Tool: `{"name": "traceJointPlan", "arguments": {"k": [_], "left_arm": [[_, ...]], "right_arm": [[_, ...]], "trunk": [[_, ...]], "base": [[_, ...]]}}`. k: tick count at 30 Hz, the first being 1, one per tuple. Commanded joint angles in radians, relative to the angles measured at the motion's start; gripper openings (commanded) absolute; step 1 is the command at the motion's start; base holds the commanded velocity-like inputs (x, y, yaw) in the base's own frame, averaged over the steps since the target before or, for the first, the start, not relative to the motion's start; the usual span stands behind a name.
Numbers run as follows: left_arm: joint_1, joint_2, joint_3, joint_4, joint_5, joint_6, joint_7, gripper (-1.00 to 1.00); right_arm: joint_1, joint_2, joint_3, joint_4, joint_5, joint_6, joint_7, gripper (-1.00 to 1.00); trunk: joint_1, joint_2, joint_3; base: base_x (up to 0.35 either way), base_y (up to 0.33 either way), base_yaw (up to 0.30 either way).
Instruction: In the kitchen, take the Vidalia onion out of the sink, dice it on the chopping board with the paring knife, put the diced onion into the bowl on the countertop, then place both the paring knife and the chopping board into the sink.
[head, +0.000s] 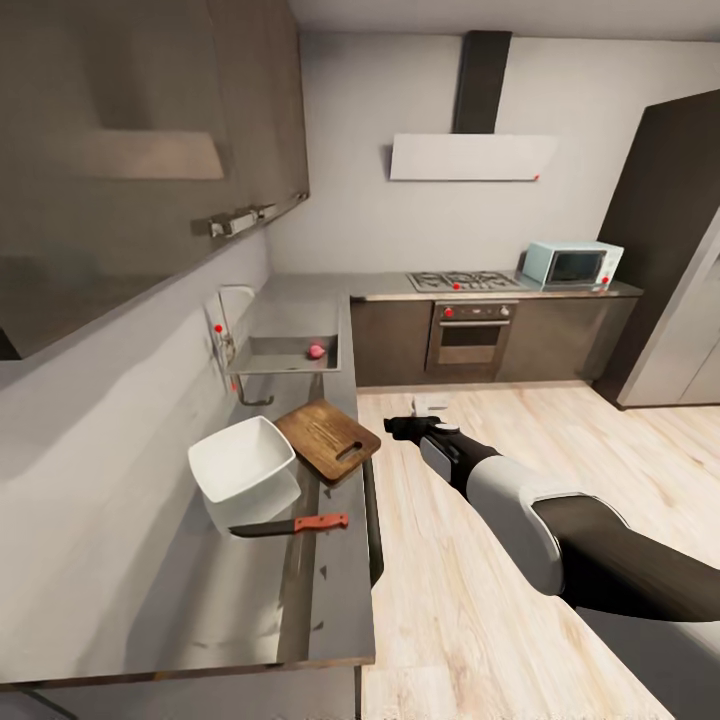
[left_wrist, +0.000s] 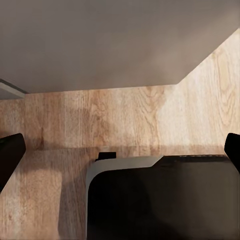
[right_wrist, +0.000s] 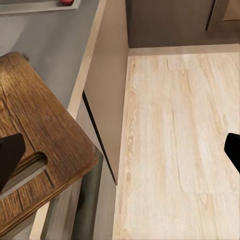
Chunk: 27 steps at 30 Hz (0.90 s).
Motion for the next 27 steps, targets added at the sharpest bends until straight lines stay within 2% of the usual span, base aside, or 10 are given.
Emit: {"name": "traceJointPlan", "arguments": {"k": [1,27], "left_arm": [[0.0,0.0,0.0,-0.001,-0.001,-0.002,0.0,1.0],[0.0,0.0,-0.001,-0.001,-0.001,-0.002,0.0,1.0]], "right_arm": [[-0.001,0.0,0.005,-0.001,-0.007,0.004,-0.001,1.0],[-0.001,0.0,0.005,-0.001,-0.007,0.004,-0.001,1.0]], "trunk": [[0.001,-0.002,-0.004],[0.001,-0.002,-0.046]], "base": [[0.0,0.0,0.0],[0.036,0.028,0.0]]}}
